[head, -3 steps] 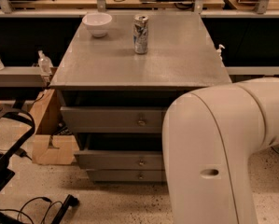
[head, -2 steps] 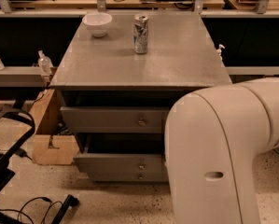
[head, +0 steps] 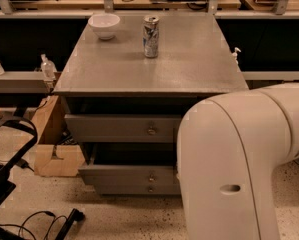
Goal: Open middle drawer
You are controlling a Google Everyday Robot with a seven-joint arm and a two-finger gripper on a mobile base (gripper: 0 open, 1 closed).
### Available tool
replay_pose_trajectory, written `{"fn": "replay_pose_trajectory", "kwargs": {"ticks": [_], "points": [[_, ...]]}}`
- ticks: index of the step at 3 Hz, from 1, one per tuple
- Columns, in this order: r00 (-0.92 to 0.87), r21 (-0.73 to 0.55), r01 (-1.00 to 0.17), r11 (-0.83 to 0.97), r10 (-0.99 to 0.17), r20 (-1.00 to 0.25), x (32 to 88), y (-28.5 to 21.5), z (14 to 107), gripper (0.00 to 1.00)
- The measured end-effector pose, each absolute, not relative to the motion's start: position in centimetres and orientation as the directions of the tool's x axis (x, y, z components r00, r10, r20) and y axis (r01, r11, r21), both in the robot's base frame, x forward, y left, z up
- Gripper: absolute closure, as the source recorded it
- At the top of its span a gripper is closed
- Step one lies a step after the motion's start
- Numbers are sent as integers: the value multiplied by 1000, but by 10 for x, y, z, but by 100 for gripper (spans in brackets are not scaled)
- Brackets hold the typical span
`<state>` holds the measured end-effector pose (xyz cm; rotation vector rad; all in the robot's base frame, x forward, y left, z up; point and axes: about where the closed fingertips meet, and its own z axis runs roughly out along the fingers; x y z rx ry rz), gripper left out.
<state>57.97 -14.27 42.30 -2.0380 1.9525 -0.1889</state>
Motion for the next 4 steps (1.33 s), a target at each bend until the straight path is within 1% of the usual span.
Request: {"fn": "replay_pose_trajectory", "kwargs": {"ticks": [1,2,3,4], "points": [[49,-306,-952,0,-987,-153,563,-140,427,100],[49,-306,-952,0,-987,-153,563,-140,427,100],[37,-298,-954,24,-980,-197,542,-136,430,100],[37,-298,-954,24,-980,-197,542,-136,430,100]]}}
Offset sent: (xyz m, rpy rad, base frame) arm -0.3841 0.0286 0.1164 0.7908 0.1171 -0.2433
